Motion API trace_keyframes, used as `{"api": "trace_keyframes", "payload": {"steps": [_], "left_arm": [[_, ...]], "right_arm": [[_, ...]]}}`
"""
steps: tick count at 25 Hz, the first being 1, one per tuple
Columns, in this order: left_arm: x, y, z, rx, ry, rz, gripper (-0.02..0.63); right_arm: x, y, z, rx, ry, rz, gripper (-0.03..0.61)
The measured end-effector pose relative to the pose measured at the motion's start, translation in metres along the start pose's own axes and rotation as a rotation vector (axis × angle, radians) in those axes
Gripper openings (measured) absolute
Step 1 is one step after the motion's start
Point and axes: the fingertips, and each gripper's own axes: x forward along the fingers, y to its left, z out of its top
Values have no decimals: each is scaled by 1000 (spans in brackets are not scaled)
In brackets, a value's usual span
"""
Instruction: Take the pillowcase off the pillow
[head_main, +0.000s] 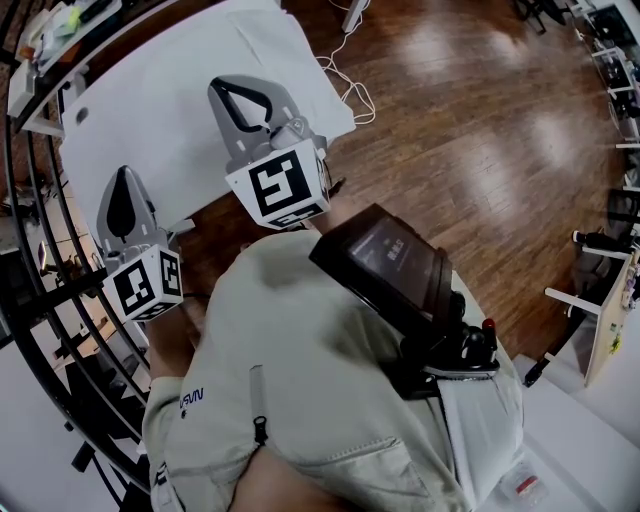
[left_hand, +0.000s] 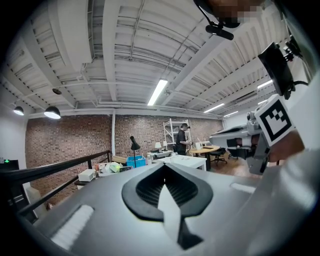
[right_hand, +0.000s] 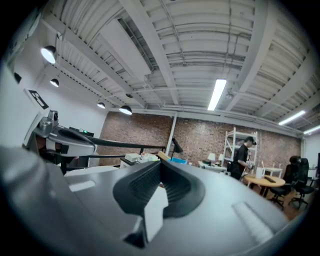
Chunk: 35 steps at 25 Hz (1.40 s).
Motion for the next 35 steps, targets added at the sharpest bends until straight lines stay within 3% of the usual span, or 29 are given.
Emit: {"api": "trace_keyframes", "payload": {"steps": [35], "left_arm": [[1,12,2,-43,-12,24,6]], "right_arm": [[-3,3,2,29,-4,-2,3]]}}
